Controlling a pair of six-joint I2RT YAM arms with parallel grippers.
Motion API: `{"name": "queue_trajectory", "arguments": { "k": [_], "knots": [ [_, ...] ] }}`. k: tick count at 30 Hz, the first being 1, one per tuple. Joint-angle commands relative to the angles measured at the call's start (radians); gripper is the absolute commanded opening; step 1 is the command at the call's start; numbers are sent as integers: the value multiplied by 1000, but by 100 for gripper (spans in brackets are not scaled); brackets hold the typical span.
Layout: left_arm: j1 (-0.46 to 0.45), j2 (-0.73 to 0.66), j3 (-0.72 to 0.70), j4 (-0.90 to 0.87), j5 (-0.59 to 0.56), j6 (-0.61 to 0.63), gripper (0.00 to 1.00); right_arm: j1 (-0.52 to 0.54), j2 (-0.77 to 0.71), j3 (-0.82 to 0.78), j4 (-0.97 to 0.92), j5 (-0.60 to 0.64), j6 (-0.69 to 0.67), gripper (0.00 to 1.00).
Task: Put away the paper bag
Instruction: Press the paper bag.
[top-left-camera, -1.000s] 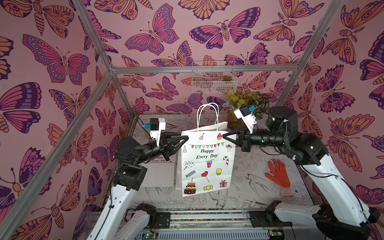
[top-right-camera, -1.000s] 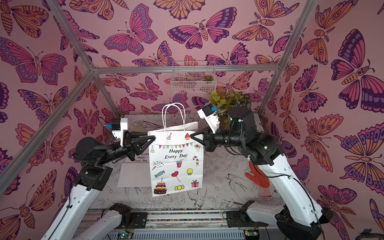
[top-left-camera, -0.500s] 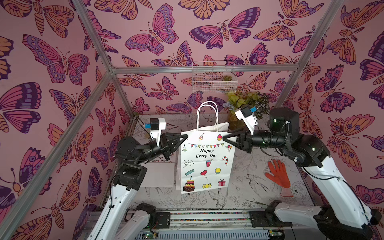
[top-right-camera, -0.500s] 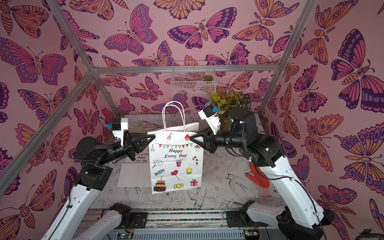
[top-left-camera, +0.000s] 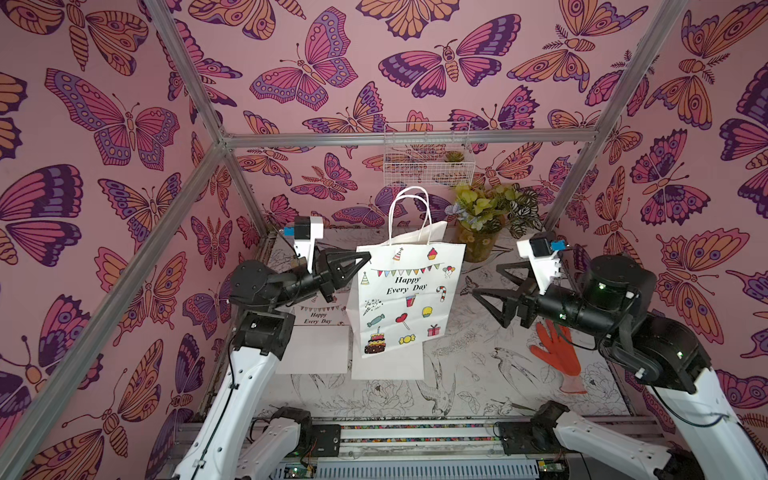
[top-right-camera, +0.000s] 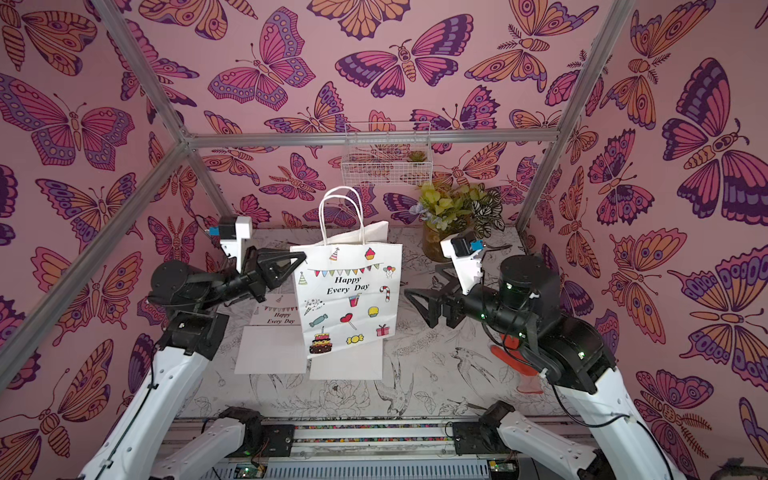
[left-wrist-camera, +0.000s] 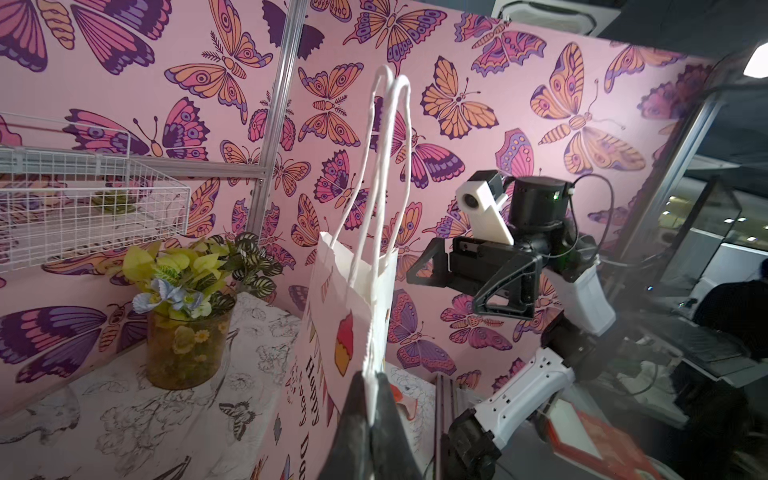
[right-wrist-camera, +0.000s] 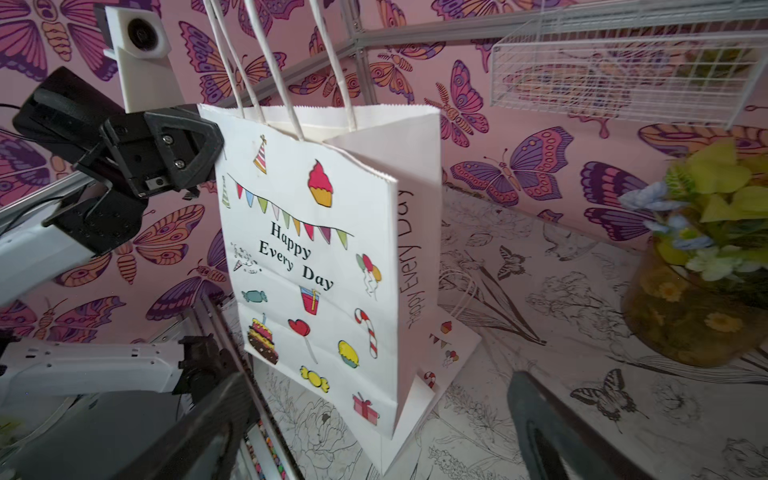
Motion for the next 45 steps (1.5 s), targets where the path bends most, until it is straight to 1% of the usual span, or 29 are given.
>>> {"name": "queue_trajectory", "arguments": {
  "k": [1,3,5,6,8,11,15,17,19,20,21,22,23,24,25,26,27,30,31,35,36,39,41,45],
  "knots": [
    [49,77,47,309,106,-295,0,-17,1,-21,73,168,-11,99],
    [65,125,95,379,146,-399,0,-22,-11,-63,129,206,1,99],
    [78,156,141,401,182,-467,0,-37,-30,-109,170,235,13,99],
    [86,167,169,402,203,-490,0,-50,-40,-136,190,237,23,99],
    [98,187,228,399,245,-532,0,-84,-68,-197,229,202,33,99],
    [104,223,343,382,307,-604,0,-161,-94,-274,238,53,11,99],
    [104,252,454,384,347,-693,0,-296,-91,-332,251,-228,17,99],
    [99,263,467,382,350,-707,0,-337,-89,-368,312,-356,44,99],
    [95,276,450,391,347,-713,0,-347,-83,-393,390,-467,83,99],
    [92,290,439,424,341,-744,0,-347,-75,-406,442,-523,111,99],
    [87,321,427,506,332,-804,0,-347,-65,-421,503,-564,144,99],
    [85,346,425,588,321,-878,0,-347,-53,-435,554,-600,174,99],
    [83,378,431,712,302,-972,0,-347,-39,-447,601,-629,201,99],
    [83,408,446,821,281,-1070,0,-347,-18,-454,635,-651,215,99],
    [84,433,462,897,268,-1141,0,-347,-1,-458,650,-671,225,99],
    [84,458,482,950,249,-1198,0,-346,17,-461,663,-699,230,99],
    [83,473,493,966,236,-1220,0,-346,34,-462,672,-732,234,99],
    [83,489,503,965,235,-1222,0,-344,53,-462,693,-826,247,99],
    [84,491,505,962,239,-1221,0,-342,51,-459,692,-839,246,99],
    [84,486,495,965,245,-1219,0,-342,11,-461,670,-829,226,99],
    [83,483,488,965,248,-1219,0,-341,2,-466,697,-830,242,99],
    [84,470,471,963,270,-1221,0,-341,-20,-485,854,-861,339,99],
    [84,458,460,957,292,-1221,0,-341,-31,-461,838,-867,326,99],
    [79,431,429,951,316,-1221,0,-341,-40,-389,757,-825,259,99]
  ]
}}
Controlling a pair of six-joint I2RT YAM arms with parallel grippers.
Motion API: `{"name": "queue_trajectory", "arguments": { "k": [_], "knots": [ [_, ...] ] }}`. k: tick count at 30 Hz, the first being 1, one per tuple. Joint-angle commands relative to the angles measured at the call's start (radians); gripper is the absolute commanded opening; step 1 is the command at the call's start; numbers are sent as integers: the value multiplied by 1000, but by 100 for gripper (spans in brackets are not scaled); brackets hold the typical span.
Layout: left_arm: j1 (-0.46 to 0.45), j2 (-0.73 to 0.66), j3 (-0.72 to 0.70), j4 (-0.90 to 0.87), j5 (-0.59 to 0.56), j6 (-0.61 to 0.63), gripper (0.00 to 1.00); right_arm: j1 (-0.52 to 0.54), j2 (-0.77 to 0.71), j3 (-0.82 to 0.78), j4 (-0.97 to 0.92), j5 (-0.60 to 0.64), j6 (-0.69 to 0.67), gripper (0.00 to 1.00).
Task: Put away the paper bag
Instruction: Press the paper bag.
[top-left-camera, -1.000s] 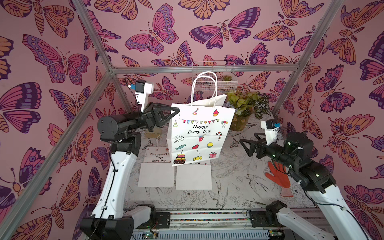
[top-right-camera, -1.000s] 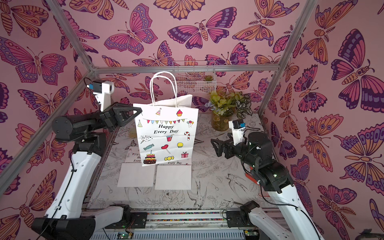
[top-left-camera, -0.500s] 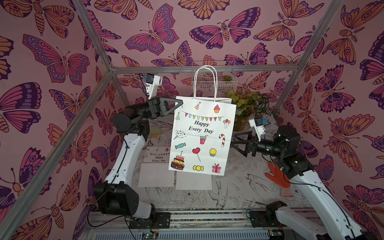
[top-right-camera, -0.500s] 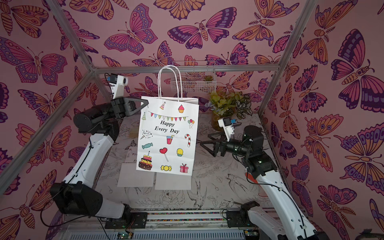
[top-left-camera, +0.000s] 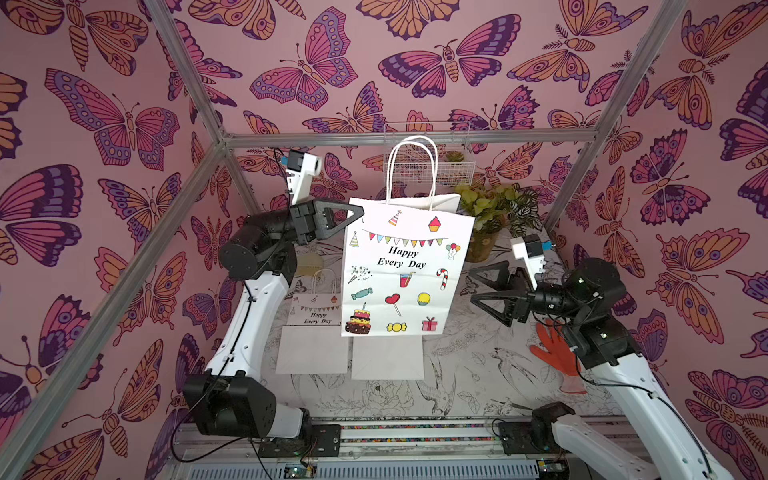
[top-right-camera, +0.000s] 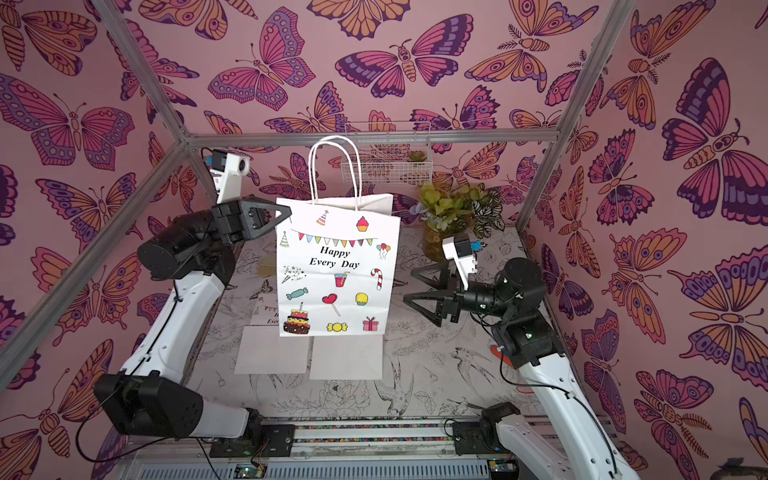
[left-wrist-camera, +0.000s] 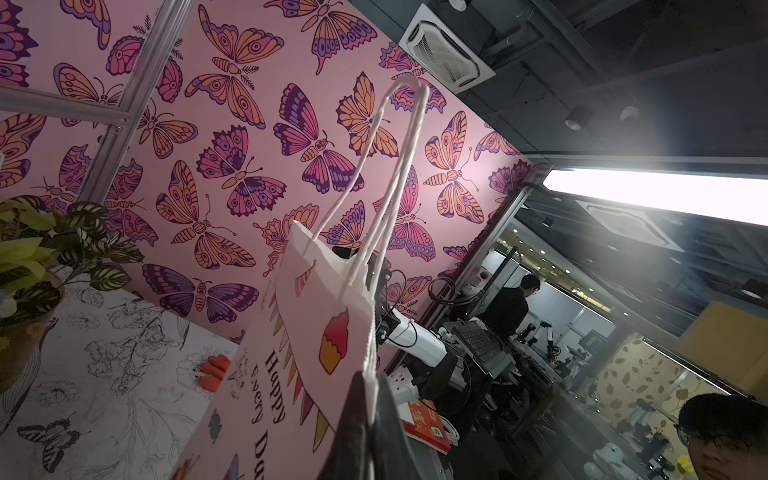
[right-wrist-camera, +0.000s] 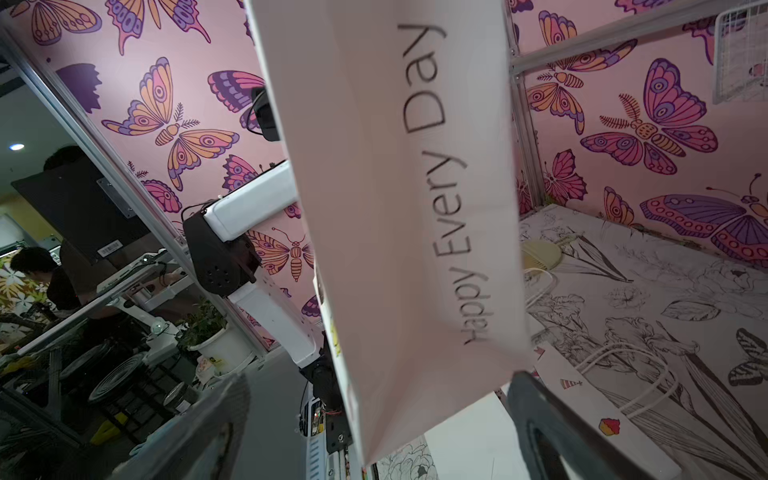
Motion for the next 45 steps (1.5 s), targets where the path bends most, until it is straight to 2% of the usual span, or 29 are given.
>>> {"name": "queue_trajectory", "arguments": {
  "k": [1,4,14,23,29,33,38,45],
  "knots": [
    [-9,-36,-27,48,28,-10,0,0,-1,86,-5,11,-30,99],
    [-22,-45,-39,34,36,-10,0,0,40,147,11,-7,-27,99],
    [-80,-42,-46,25,70,-10,0,0,205,236,311,-149,119,99],
    [-104,-24,-41,26,84,-2,0,7,300,344,302,-167,92,100],
    [-111,12,-14,23,71,-1,0,60,287,336,319,-171,95,100],
    [-110,31,15,8,35,17,0,117,258,329,283,-152,51,99],
    [-109,31,29,-26,0,58,0,135,235,306,323,-91,84,91],
    [-109,-8,1,-114,-1,143,0,167,249,295,397,23,165,66]
  ]
}}
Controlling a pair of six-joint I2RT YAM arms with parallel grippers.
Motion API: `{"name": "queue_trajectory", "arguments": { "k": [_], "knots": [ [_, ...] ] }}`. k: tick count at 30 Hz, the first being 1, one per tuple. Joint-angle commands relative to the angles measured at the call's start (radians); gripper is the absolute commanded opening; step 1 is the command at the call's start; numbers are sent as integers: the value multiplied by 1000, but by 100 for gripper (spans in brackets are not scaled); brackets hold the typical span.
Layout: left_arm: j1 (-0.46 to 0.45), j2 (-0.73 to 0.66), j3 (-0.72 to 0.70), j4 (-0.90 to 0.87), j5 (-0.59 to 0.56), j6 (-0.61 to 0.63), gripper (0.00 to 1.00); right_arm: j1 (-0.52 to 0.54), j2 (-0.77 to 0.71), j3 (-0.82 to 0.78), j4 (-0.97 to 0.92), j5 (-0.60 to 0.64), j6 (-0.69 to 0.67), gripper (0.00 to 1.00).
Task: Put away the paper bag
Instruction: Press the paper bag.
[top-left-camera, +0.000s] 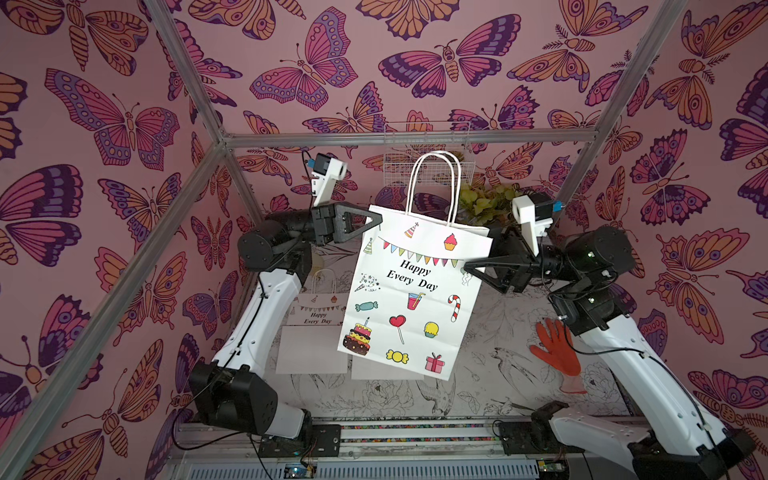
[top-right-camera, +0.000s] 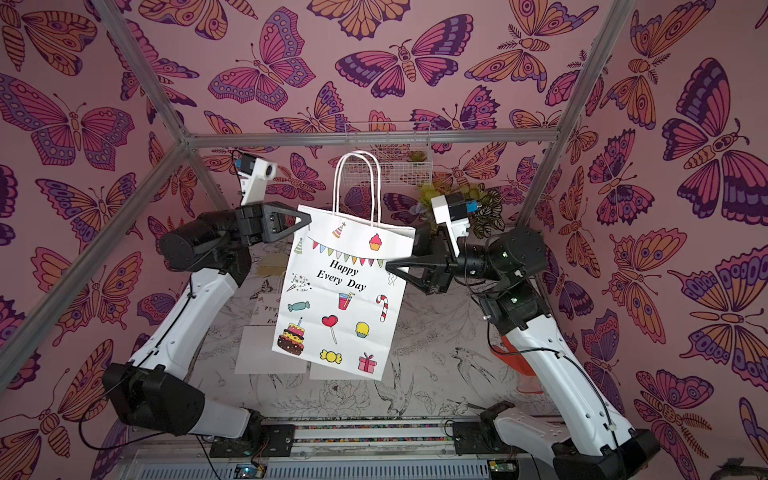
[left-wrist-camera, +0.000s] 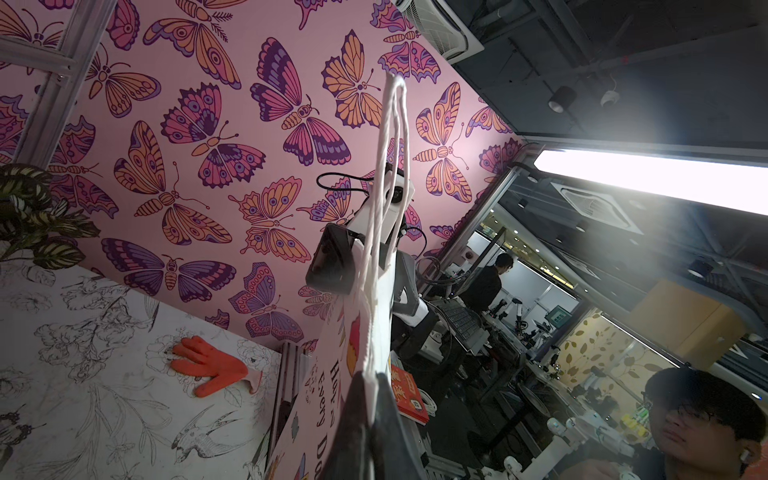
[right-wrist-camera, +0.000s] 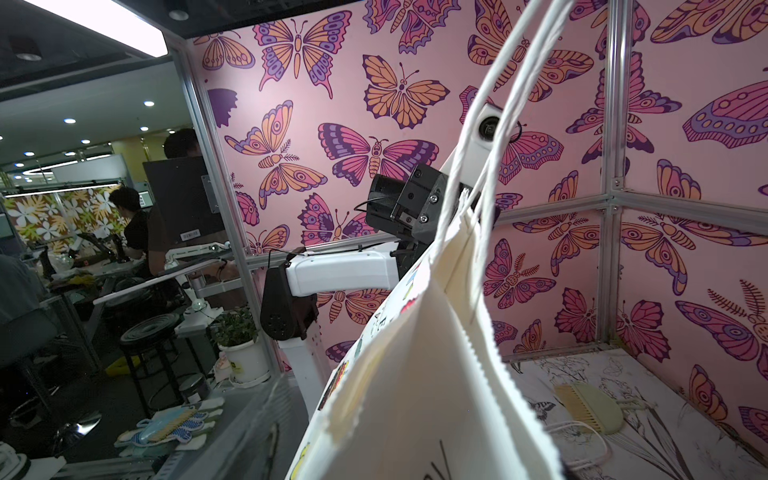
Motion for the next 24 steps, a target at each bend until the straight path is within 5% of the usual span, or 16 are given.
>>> {"name": "queue_trajectory", "arguments": {
  "k": [1,11,20,24],
  "knots": [
    [-3,-51,-11,-64,-22,96,0,25,16,0,58,68,50,63],
    [-3,-181,-81,-461,-29,460,0,87,58,44,2,109,88,56],
    [-3,-221,-80,-465,-63,479,0,129,51,45,-27,150,59,40],
    [-3,-233,-87,-466,-58,478,0,131,46,40,-29,166,57,23]
  ]
}}
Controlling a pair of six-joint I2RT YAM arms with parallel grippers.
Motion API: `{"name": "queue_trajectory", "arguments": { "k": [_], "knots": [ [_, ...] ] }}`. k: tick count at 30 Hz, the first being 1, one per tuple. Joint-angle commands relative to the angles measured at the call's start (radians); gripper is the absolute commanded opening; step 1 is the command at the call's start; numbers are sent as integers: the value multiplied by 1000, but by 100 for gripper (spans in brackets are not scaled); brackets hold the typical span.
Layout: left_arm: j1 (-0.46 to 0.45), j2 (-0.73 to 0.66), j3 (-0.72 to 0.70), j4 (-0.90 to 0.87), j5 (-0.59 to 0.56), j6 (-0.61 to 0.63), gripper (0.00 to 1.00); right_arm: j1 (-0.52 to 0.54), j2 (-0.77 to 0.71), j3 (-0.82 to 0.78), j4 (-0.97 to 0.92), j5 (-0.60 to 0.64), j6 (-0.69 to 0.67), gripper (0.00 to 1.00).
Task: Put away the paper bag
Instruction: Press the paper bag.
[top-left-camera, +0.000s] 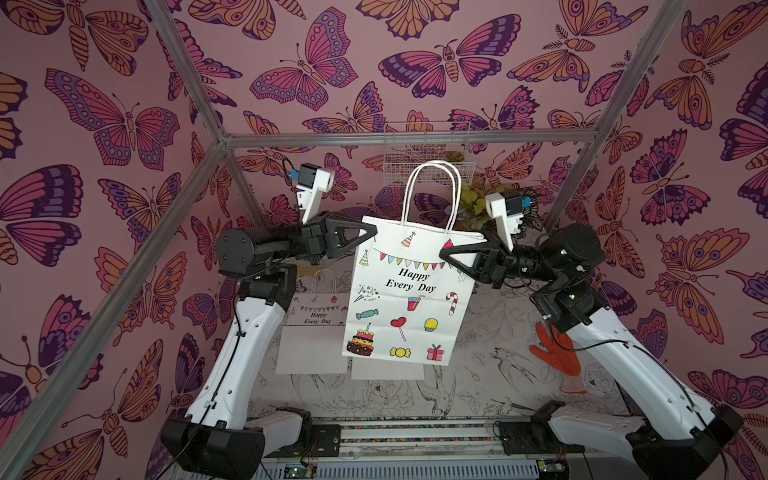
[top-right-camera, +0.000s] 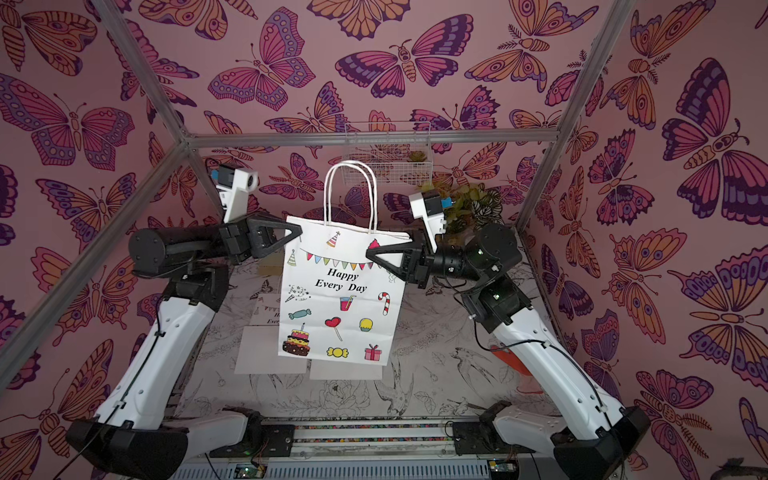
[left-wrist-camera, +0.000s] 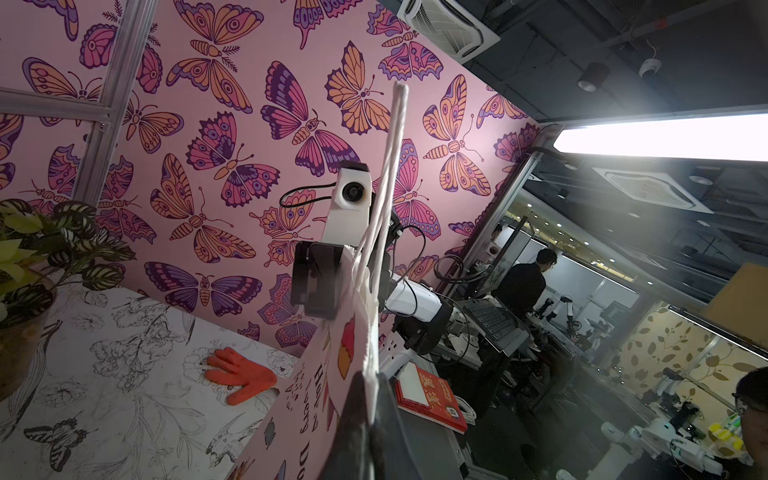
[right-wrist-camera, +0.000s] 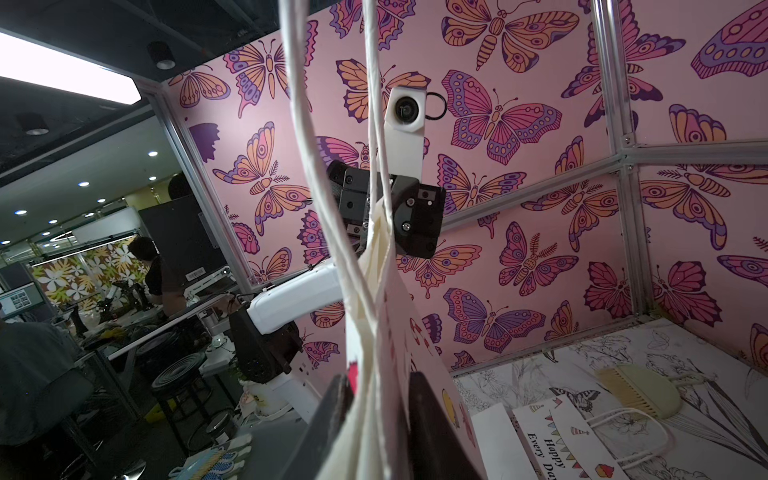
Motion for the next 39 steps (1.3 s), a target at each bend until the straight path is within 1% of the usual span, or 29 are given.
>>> {"name": "queue_trajectory", "arguments": {
  "k": [1,4,5,6,8,9,11,12,14,16,18,19,22,24,25,27,30,34,36,39],
  "knots": [
    [-5,-19,-13,9,-26,26,0,13,-15,29,0,31,-14,17],
    [-5,-31,-26,8,-25,29,0,13,-22,25,-9,40,-18,3],
    [-6,-34,-29,8,-23,27,3,13,-25,23,-16,42,-23,0],
    [-8,-37,-34,8,-19,27,8,13,-29,23,-28,43,-31,0],
    [-10,-46,-43,10,-20,28,26,13,-39,21,-79,50,-66,0],
    [-10,-52,-49,8,-22,34,43,13,-44,20,-111,55,-87,0],
    [-10,-68,-56,-11,-34,64,73,13,-52,22,-168,58,-130,0],
    [-10,-83,-59,-40,-48,100,84,12,-53,26,-209,57,-155,0],
    [-10,-119,-64,-149,-82,212,96,10,-52,43,-295,47,-217,0],
    [-11,-160,-76,-261,-140,350,100,2,-45,76,-406,12,-286,0],
    [-10,-204,-111,-328,-218,467,100,-29,-23,125,-517,-91,-351,0],
    [-11,-220,-127,-351,-262,501,100,-52,-13,138,-537,-155,-359,0],
    [-13,-284,-216,-367,-397,614,98,-149,12,152,-506,-329,-294,0],
    [-13,-325,-273,-399,-482,698,98,-210,30,149,-440,-409,-223,0],
    [-15,-335,-291,-414,-505,728,98,-226,35,142,-405,-423,-192,0],
    [-13,-342,-319,-430,-508,765,97,-230,48,127,-346,-438,-158,0],
    [-13,-348,-338,-474,-430,811,97,-234,100,146,-306,-497,-115,0],
    [-13,-391,-389,-555,-426,885,97,-235,161,218,-307,-558,-99,0],
    [-13,-399,-395,-582,-402,910,96,-235,183,257,-315,-574,-100,0],
    [-14,-395,-393,-576,-354,900,95,-236,216,307,-339,-590,-95,0]
  ]
}}
